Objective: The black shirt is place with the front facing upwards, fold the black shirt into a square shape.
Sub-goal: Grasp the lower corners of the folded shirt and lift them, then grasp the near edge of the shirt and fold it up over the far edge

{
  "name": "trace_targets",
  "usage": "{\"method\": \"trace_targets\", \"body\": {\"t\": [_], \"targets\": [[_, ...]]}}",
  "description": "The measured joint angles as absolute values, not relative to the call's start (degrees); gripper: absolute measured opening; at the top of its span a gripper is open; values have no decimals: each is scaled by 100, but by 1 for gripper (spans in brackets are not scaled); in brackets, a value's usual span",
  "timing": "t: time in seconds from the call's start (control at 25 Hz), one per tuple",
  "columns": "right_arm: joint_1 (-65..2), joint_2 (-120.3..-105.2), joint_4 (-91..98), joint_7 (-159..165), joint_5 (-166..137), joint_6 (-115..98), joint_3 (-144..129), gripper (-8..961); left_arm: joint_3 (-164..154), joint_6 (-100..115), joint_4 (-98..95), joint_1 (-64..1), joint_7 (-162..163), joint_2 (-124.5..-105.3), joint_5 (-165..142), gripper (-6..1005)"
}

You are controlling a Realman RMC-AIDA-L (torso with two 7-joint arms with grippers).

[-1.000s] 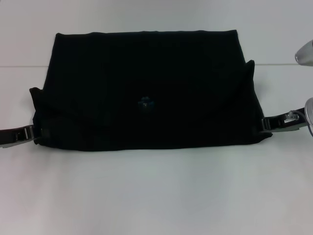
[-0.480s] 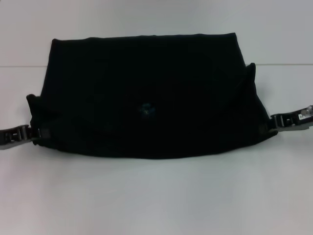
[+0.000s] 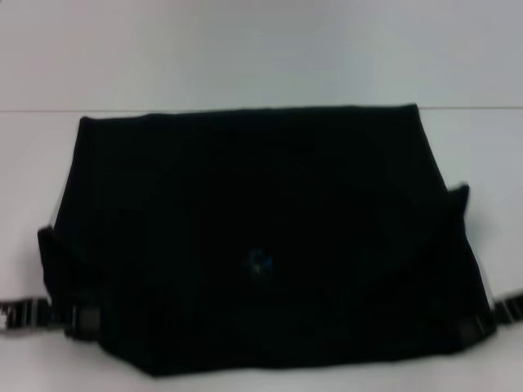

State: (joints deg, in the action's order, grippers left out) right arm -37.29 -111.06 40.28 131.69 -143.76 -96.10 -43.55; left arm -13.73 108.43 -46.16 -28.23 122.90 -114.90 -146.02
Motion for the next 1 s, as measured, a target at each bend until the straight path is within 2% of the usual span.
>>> {"method": "trace_targets", "body": {"t": [0.32, 0.52, 0.6, 0.64, 0.68, 0.84, 1.0], "targets": [[-3201, -11182, 3889, 12201, -14853, -10323, -4399, 45, -1404, 11622, -4623, -2719, 12491, -11539, -15351, 62], [-3254, -11126, 3628, 12141, -14801, -10307, -4095, 45, -1352, 11719, -4602, -2819, 12643, -11516, -15256, 63], [-3354, -11061, 3438, 12133, -14768, -10263, -3782, 45, -1176, 11644, -4557, -2874, 12677, -11486, -15012, 63], [-3483, -10940, 3136, 12123, -14716, -10217, -3413, 44, -878, 11499, -4483, -2935, 12758, -11433, -14718, 63], [-3483, -10940, 3136, 12123, -14716, -10217, -3413, 44, -878, 11499, -4483, -2935, 12758, -11433, -14718, 63], [-3621, -10649, 2606, 12457, -14182, -9873, -2487, 44, -98, 10838, -4161, -3041, 12877, -11290, -14057, 63], [-3612, -10642, 2513, 12749, -13594, -9529, -2153, 44, 249, 10124, -3776, -3032, 12813, -11293, -13352, 63]]}}
